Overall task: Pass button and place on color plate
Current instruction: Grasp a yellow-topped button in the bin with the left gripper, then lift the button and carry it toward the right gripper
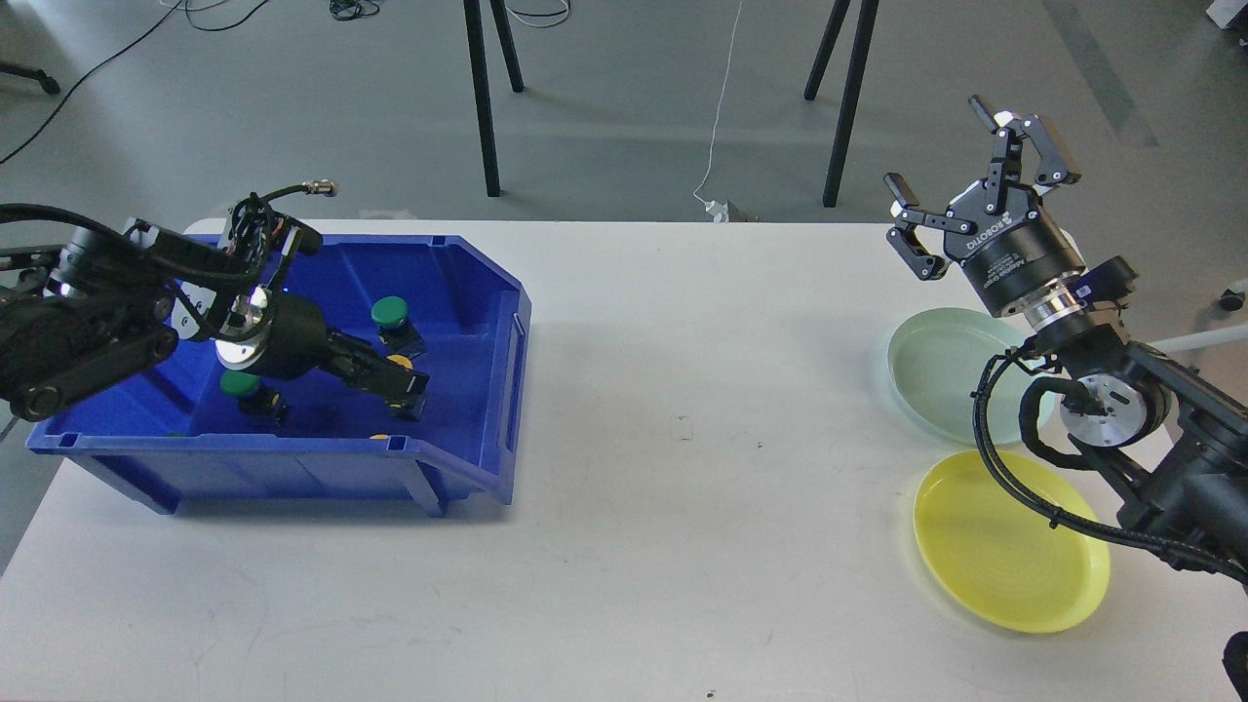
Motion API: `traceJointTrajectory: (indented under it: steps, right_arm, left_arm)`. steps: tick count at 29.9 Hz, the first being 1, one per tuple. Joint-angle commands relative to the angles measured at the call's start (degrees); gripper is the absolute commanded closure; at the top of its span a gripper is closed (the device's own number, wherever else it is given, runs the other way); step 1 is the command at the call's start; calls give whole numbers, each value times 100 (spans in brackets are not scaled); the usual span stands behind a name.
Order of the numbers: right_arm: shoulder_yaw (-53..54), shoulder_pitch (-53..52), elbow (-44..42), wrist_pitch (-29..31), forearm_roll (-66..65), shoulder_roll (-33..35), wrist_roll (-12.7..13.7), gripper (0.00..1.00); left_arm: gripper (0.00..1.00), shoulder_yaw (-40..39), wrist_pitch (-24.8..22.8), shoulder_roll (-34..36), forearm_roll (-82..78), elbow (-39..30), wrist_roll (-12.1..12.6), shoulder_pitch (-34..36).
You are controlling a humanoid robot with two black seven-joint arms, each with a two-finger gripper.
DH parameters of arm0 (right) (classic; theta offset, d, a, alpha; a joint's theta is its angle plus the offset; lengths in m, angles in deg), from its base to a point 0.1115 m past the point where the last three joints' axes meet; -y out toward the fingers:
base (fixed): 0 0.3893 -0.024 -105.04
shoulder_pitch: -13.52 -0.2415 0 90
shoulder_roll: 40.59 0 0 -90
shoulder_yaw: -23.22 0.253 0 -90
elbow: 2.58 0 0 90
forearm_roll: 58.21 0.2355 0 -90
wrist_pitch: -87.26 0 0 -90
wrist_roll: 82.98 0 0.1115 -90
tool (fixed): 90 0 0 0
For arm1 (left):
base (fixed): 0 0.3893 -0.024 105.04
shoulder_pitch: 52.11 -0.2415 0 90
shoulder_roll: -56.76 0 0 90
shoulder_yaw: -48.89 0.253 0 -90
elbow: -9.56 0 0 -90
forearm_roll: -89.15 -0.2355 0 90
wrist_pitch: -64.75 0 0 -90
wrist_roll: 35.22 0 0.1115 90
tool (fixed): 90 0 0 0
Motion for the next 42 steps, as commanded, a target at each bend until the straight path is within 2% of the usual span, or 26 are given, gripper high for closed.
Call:
traceJointTrajectory:
  steps: [1,5,7,14,16,18,21,26,31,34,37,42]
  right_arm:
    - [14,20,13,0,0,19,0,1]
    - [14,46,22,0,0,19,0,1]
    - [31,46,22,0,0,19,0,1]
    - [40,90,22,0,0,28,0,1]
    - [40,99,22,0,0,28,0,1]
    - [40,125,22,0,0,28,0,1]
    - [49,161,22,0,0,28,0,1]
    - [84,205,31,0,0,28,0,1]
    - [101,213,31,0,0,19,0,1]
    - [93,205,22,0,0,19,0,1]
    - [93,213,4,0,0,19,0,1]
    - [128,301,-13,0,0,-51,0,1]
  left_arm:
    - [3,-4,0,-73,2,157,0,-48]
    - [7,-13,0,-82,19,166,0,-75]
    - [18,5,0,-91,11,166,0,-110]
    - [40,40,0,-91,-25,184,0,-154]
    - [52,40,14,-91,-25,175,0,-163]
    - [72,40,320,-91,-16,184,0,-163]
    - [88,40,480,-91,-7,166,0,-198]
    - [94,40,444,-65,-7,105,0,-171]
    - [96,14,418,93,-7,-70,0,-145]
    - [96,-57,278,785,2,-789,0,-14]
    - [96,-250,0,1462,2,-1607,0,416]
    - [95,-846,0,2526,89,-2750,0,927]
